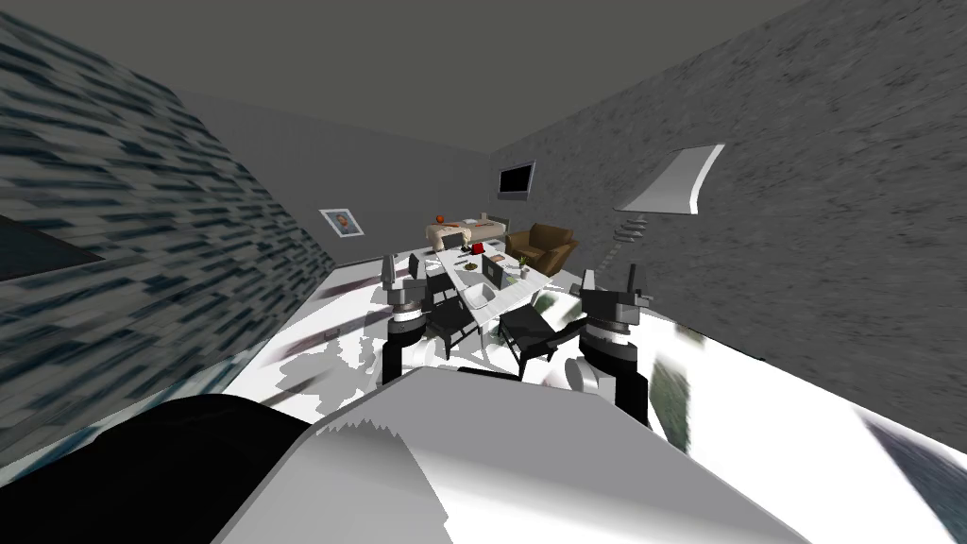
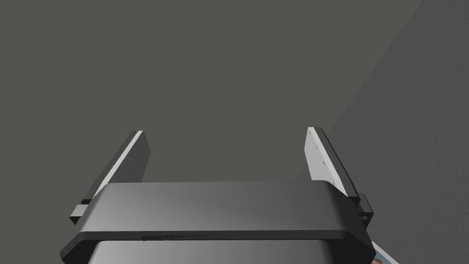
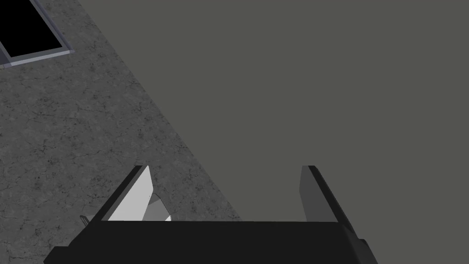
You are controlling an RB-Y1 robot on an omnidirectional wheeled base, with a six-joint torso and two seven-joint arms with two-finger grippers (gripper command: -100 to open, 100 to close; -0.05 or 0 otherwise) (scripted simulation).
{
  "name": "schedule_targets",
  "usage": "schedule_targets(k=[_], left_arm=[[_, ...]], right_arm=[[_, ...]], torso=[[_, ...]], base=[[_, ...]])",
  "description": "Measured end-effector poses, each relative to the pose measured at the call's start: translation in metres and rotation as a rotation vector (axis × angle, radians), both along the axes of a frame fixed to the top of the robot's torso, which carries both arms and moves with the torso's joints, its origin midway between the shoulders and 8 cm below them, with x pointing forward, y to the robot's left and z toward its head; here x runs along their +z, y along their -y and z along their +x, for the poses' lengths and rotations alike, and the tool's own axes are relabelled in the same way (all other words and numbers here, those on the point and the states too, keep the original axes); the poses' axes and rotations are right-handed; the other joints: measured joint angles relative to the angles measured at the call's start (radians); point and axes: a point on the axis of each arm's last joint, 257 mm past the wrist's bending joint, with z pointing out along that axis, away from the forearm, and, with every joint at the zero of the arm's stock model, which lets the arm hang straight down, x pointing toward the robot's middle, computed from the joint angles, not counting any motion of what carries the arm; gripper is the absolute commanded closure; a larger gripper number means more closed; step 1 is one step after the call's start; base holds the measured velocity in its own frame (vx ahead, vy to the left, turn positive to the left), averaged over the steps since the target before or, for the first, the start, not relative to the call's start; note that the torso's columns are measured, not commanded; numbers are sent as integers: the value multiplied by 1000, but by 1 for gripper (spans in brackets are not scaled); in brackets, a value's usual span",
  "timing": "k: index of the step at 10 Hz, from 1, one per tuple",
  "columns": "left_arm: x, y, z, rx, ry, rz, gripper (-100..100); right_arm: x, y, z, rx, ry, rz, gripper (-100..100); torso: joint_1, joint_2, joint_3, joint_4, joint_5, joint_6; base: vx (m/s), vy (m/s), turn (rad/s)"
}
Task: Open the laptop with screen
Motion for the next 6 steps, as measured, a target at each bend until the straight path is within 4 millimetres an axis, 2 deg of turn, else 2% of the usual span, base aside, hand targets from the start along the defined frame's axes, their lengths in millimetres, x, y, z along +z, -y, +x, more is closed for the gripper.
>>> schedule_targets(k=[2, 6], left_arm=[[0, 0, 0, 0, 0, 0, 0], [0, 0, 0, 0, 0, 0, 0]], right_arm=[[0, 0, 0, 0, 0, 0, 0], [0, 0, 0, 0, 0, 0, 0]], torso=[[0, 104, -209, 105, 0, 0], [0, 396, -792, 396, 0, 0]], base=[[0, 0, 0], [0, 0, 0]])
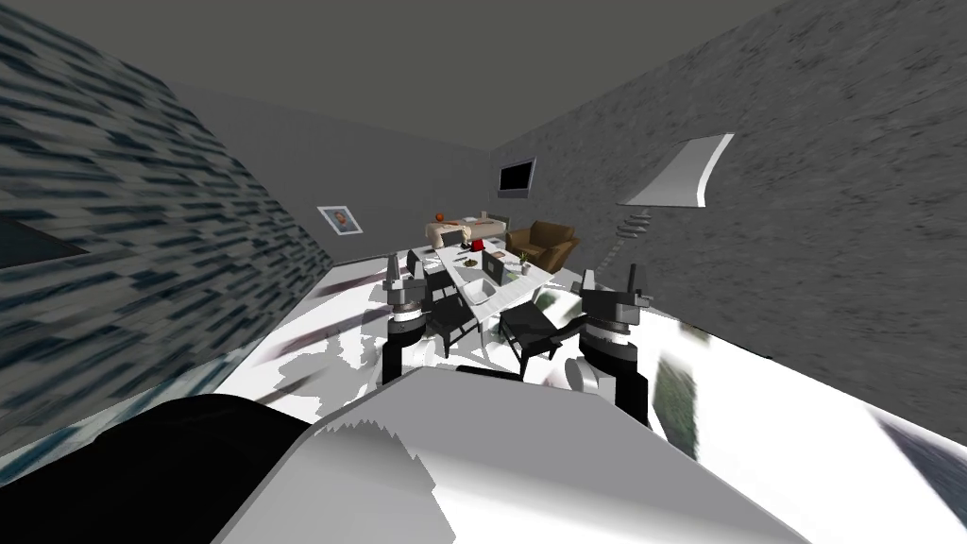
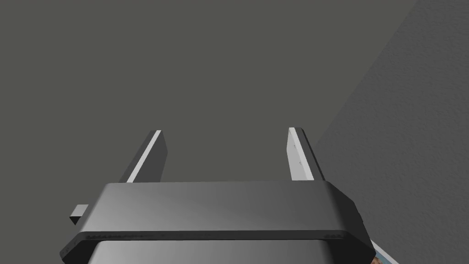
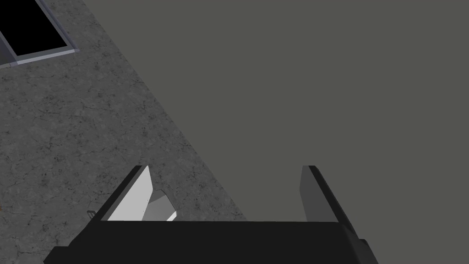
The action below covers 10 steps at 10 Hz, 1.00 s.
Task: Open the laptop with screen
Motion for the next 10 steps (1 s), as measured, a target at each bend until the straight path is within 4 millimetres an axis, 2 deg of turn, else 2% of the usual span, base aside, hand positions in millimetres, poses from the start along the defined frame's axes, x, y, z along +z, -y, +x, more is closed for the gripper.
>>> schedule_targets(k=[3, 4, 6, 10], left_arm=[[0, 0, 0, 0, 0, 0, 0], [0, 0, 0, 0, 0, 0, 0], [0, 0, 0, 0, -1, 0, 0], [0, 0, 0, 0, -1, 0, 0]], right_arm=[[0, 0, 0, 0, 0, 0, 0], [0, 0, 0, 0, 0, 0, -100], [-6, 1, 5, 45, -16, 14, -100], [-20, 7, 23, 154, -59, 108, -100]], torso=[[0, 222, -443, 221, 0, 0], [0, 295, -590, 295, 0, 0], [-1, 340, -678, 338, 0, 0], [0, 342, -684, 342, 0, 0]], base=[[0, 0, 0], [-11, -13, 171], [-34, -28, 175], [-39, -31, 177]])
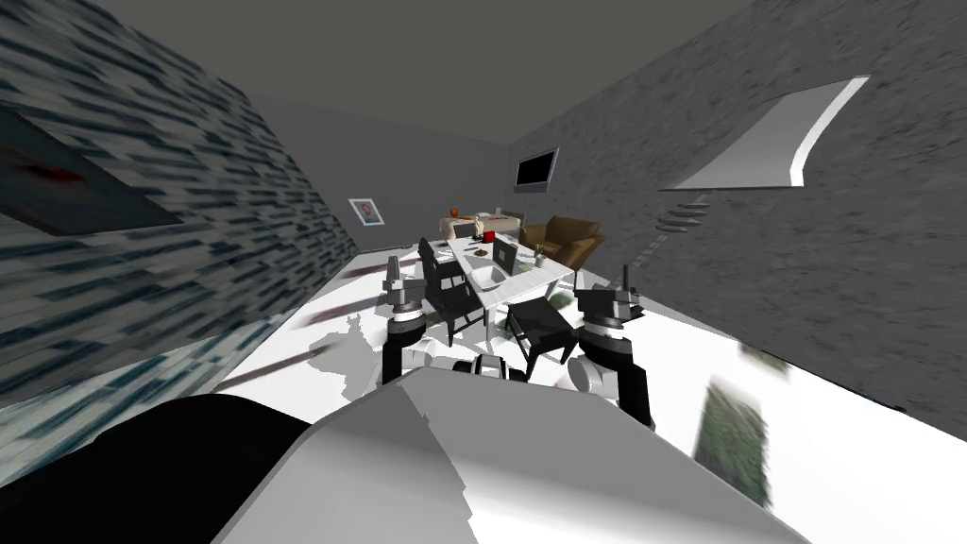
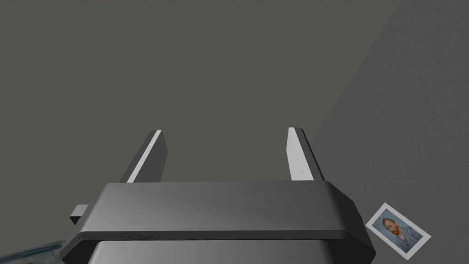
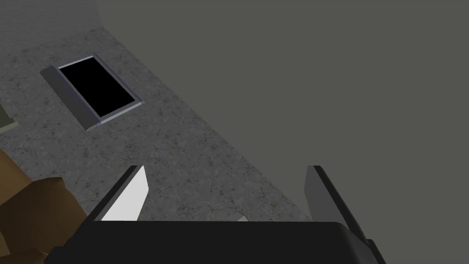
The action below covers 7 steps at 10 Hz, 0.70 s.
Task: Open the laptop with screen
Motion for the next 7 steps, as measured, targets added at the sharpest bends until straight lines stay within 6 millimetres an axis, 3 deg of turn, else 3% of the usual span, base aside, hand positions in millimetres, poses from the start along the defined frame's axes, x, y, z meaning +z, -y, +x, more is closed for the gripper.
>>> schedule_targets(k=[7], left_arm=[[0, 0, 0, 0, 0, 0, 0]], right_arm=[[-27, 20, 30, 143, -77, 205, -100]], torso=[[0, 0, 0, 0, 0, 1]], base=[[-30, -26, 181]])
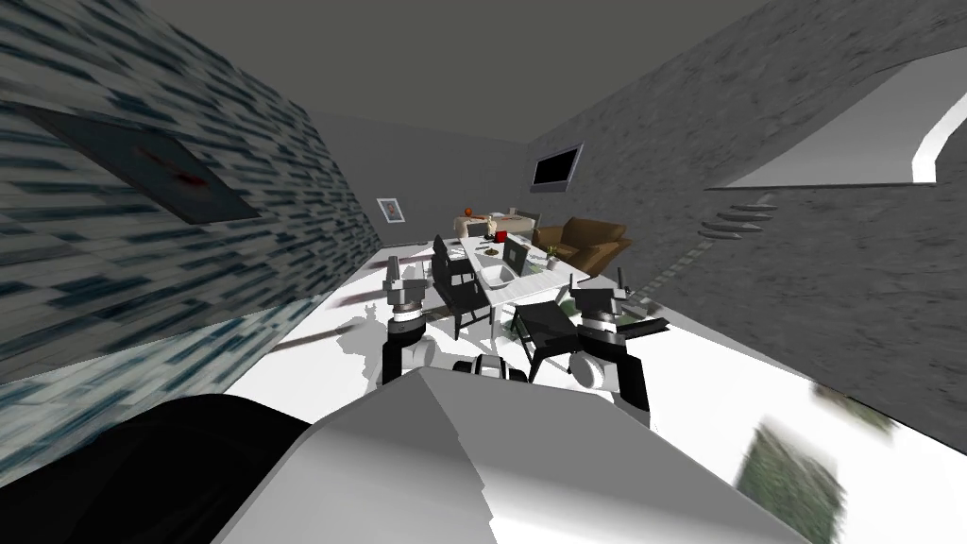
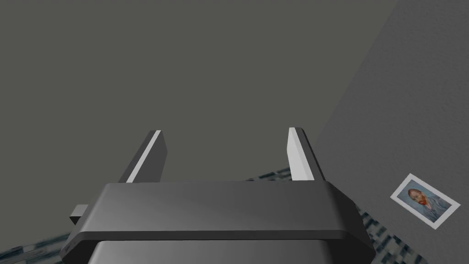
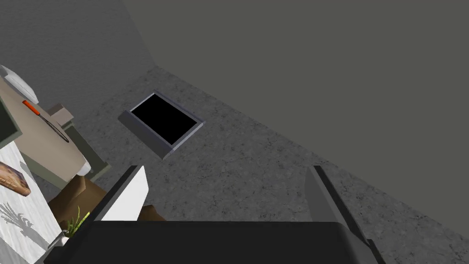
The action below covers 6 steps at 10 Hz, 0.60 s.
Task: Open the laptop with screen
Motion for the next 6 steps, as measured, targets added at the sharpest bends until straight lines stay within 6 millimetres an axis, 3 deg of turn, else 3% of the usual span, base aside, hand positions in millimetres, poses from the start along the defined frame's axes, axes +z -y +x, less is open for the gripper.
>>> schedule_targets(k=[6], left_arm=[[0, 0, 0, 0, 0, 0, 0]], right_arm=[[-23, 20, 25, 99, -62, 187, -100]], torso=[[0, 0, 0, 0, 0, 0]], base=[[-17, -19, 147]])
